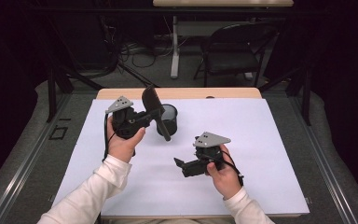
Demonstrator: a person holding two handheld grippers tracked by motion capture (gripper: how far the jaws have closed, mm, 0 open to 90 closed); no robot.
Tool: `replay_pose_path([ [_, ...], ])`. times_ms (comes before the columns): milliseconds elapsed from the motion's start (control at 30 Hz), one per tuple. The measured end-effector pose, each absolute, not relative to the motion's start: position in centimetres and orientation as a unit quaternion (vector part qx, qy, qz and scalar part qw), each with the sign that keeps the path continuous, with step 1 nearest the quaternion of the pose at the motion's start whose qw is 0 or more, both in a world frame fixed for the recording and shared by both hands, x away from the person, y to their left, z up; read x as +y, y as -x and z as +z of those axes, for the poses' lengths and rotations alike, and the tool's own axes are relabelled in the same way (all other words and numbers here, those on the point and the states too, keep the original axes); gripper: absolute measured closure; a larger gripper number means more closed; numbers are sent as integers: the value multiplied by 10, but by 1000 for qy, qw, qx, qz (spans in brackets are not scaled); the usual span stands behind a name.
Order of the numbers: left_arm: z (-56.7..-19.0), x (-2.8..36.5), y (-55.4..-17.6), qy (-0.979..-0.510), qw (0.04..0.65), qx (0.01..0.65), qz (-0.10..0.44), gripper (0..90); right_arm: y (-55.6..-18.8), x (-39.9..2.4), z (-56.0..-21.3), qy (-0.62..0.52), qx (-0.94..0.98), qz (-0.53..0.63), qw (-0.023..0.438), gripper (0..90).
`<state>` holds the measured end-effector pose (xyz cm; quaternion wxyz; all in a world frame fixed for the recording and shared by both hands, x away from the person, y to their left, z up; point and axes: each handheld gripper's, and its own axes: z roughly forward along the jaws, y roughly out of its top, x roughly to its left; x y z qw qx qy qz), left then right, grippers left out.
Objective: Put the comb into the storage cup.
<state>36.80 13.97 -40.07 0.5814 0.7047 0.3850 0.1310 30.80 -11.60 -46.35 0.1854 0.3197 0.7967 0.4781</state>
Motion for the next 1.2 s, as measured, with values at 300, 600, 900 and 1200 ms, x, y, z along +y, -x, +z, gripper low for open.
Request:
replay_pose_path([
  [300,-395,138,-375,-707,577,380,149,834,-308,-115,-466,-314,797,476,200,0],
  [600,-389,137,-382,-706,577,377,164,834,-308,-117,-466,-315,796,475,205,0],
  [900,-383,135,-389,-705,575,374,176,834,-309,-117,-467,-316,796,474,205,0],
  [1200,-378,132,-397,-704,573,373,189,834,-310,-118,-469,-315,797,472,208,0],
])
